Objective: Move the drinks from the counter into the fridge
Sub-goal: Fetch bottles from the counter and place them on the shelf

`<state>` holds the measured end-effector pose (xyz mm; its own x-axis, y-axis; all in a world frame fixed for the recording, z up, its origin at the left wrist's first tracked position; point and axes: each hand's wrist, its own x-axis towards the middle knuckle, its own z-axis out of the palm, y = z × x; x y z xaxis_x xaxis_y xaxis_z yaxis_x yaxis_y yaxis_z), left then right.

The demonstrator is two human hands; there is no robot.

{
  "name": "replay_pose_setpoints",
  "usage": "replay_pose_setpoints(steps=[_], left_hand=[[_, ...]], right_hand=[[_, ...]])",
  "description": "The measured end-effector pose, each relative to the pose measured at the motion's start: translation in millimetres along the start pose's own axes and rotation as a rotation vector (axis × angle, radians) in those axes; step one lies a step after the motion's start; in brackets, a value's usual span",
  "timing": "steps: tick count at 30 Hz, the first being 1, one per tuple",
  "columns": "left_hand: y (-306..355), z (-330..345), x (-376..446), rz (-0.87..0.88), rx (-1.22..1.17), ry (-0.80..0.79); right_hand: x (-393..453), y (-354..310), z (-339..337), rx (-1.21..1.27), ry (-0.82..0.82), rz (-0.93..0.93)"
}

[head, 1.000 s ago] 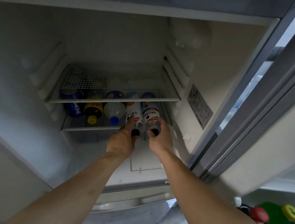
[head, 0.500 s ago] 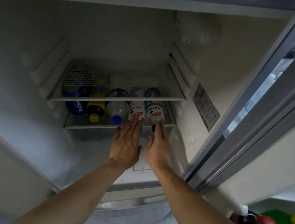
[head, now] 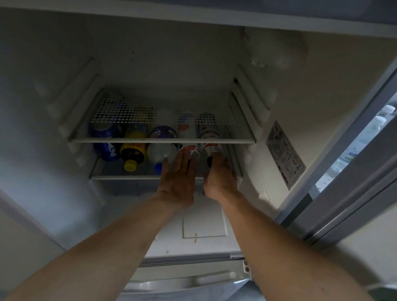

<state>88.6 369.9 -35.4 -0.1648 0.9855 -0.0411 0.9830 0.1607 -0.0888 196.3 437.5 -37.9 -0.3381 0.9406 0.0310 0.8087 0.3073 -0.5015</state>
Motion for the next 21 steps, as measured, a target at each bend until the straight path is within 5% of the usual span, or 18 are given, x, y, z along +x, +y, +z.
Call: replay_pose_setpoints(steps=[13, 21], left_hand=[[-16, -8, 17, 0.037, 0.053, -0.033], [-13, 2, 11, 0.101, 0.095, 0.031]], right_hand=[[19, -1, -6, -0.132, -0.176, 0.048], [28, -4, -6, -0.101, -0.075, 0.078]])
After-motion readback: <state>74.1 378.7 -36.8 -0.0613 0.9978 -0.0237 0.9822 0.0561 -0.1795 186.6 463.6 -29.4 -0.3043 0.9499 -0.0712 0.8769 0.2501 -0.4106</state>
